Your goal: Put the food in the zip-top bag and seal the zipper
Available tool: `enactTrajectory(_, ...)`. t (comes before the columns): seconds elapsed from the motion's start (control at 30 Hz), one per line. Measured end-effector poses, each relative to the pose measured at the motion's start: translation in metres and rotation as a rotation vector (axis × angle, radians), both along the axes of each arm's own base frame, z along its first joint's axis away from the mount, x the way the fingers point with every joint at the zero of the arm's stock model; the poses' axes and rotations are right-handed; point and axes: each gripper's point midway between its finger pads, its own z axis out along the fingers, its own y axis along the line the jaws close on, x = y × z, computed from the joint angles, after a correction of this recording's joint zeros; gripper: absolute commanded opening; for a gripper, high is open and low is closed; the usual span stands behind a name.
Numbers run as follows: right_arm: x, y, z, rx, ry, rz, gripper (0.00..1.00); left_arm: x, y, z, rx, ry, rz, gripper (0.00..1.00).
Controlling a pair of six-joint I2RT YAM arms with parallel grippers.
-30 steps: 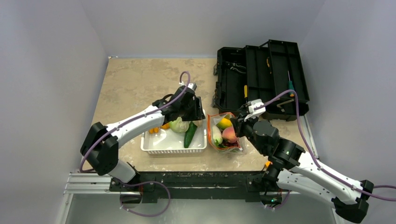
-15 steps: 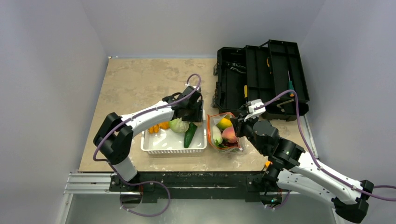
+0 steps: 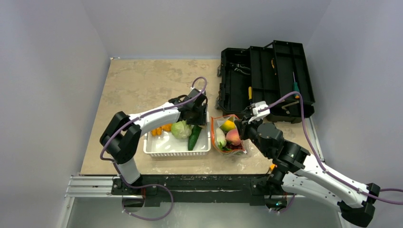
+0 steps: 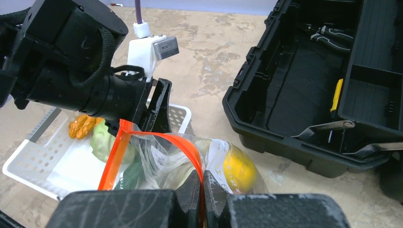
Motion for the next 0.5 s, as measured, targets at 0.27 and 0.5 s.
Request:
enactTrajectory(0.27, 0.000, 0.000, 0.000, 0.000, 0.000, 0.000, 0.00, 0.000, 0.001, 0.004, -0.002, -0.010, -0.006, 0.23)
enactTrajectory(0.5, 0.000, 0.000, 0.000, 0.000, 0.000, 0.000, 0.00, -0.013, 0.011, 0.045, -0.071, -0.079, -0.012, 0.17)
